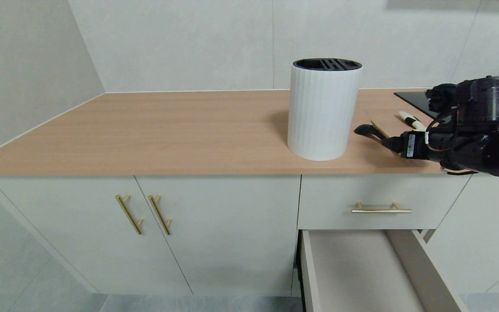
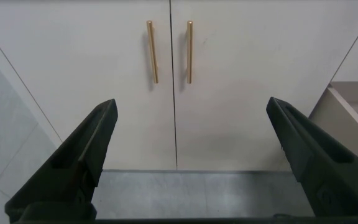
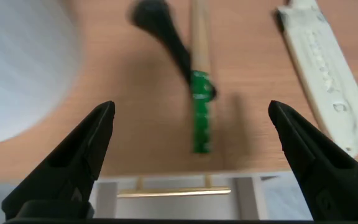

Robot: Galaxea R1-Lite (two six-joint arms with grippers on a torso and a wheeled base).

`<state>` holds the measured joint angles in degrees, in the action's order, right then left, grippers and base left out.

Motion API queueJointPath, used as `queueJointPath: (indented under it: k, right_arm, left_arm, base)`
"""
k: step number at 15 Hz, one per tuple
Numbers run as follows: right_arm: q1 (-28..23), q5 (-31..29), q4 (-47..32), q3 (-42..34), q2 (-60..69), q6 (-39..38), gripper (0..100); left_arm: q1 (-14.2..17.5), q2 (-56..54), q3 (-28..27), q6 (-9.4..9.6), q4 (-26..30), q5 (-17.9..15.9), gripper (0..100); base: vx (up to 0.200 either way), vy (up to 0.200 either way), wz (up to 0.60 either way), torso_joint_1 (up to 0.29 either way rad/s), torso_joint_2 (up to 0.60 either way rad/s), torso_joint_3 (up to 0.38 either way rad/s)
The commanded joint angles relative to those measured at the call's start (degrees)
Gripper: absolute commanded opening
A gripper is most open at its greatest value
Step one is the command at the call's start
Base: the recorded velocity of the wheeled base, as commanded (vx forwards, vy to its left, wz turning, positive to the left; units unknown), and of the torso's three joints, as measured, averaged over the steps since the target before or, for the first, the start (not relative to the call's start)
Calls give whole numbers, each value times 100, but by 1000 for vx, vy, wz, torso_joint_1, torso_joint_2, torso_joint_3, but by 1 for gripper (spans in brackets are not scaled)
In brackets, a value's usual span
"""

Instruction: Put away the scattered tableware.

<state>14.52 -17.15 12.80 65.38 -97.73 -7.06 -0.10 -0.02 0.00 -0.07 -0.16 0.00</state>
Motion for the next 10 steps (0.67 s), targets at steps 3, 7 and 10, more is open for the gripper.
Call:
queueJointPath:
  k: [3, 7, 10]
  right_arm:
    - [-54, -7, -6, 1, -176, 3, 100]
    - [-107, -7, -32, 1, -202, 11, 100]
    - [-98, -16, -41, -16, -211, 47, 100]
  left_arm:
    - [1, 2, 0, -10, -2, 0, 100]
    - [1, 2, 0, -1, -2, 0, 100]
    - [1, 2, 0, -1, -2, 0, 100]
  base:
    - [0, 0, 0, 0, 0, 0]
    - [0, 0, 0, 0, 0, 0]
    - [0, 0, 0, 0, 0, 0]
